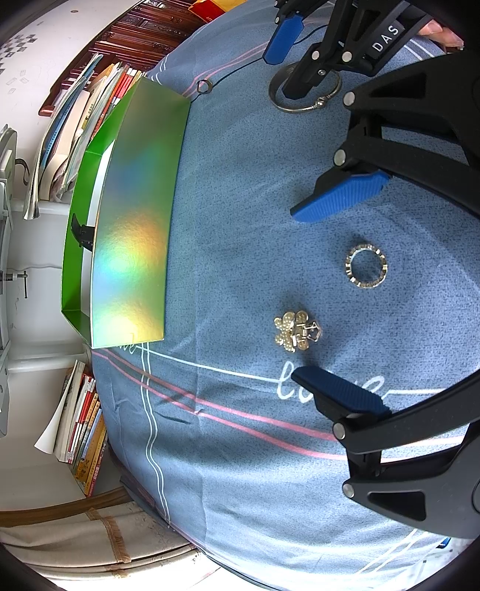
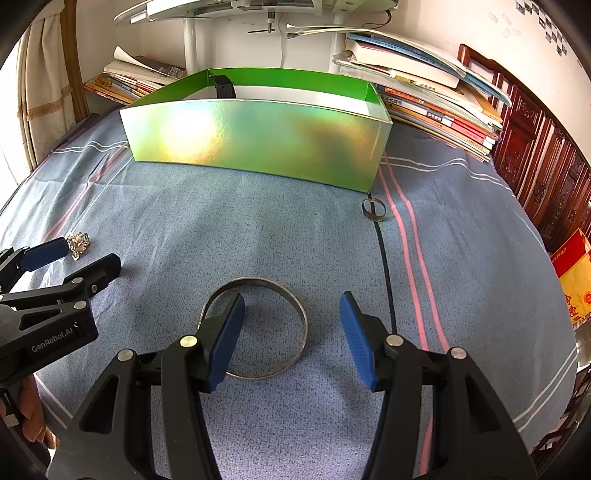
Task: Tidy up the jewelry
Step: 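Grasp the silver bangle with the right tool while the left tool grasps the gold flower charm, then carry the bangle and flower charm over the green box with both tools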
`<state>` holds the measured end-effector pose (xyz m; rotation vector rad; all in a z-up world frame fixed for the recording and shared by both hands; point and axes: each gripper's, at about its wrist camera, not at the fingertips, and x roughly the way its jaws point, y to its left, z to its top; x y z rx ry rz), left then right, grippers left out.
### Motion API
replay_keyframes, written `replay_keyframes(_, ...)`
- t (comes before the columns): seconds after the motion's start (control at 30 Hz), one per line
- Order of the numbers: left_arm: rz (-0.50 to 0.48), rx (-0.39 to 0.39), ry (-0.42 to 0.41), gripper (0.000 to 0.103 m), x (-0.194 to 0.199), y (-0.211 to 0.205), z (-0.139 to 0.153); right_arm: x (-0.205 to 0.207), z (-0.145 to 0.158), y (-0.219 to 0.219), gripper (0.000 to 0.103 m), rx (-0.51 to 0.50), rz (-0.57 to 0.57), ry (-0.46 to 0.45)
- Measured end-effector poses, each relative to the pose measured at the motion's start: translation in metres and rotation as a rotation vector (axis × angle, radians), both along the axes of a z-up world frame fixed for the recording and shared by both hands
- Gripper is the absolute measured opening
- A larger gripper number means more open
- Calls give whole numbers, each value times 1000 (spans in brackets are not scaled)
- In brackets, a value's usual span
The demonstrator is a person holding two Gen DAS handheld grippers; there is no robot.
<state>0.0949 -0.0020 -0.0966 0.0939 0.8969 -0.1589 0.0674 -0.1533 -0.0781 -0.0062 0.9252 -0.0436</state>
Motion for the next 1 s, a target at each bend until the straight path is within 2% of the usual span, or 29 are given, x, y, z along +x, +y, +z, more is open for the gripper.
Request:
replay_keyframes(0.03, -5, -2, -3, 77, 0, -1, 0, 0, 0, 2, 34, 16, 18, 2)
replay_keyframes(0.1, -28, 1, -23, 61, -4, -5, 1, 0, 1, 6, 15, 13, 38, 1)
replay_keyframes(0.13, -36, 1, -30, 55, -5, -6, 2, 0, 1, 9, 12, 9, 44, 3)
replay_keyframes(0.2, -57, -6, -44, 31, -6, -9, 3, 0, 1, 12, 7, 4, 46, 9)
replay_keyframes(0.27, -63, -14, -45, 18, -6, -8, 3, 0, 2, 11, 5, 14, 43, 14)
replay_keyframes(0.37, -76, -40, -26, 17, -4, -4, 5, -1, 6, 7, 4, 18, 34, 11)
replay_keyframes(0.5, -85, -126, 21, 17, 0, 11, 8, -4, 14, -1, 4, 22, 10, -9)
replay_keyframes(0.67, -78, -133, 19, 17, 0, 18, 18, -5, 23, -9, 4, 25, -1, -26)
replay_keyframes(0.73, -83, -126, 3, 17, 1, 17, 27, -4, 28, -14, 4, 31, -2, -34)
replay_keyframes(0.87, -116, -118, -46, 17, 7, 12, 60, 5, 58, -28, 4, 52, -8, -81)
replay_keyframes(1.0, -132, -92, -121, 17, 37, 1, 108, 40, 103, -44, 4, 70, -24, -167)
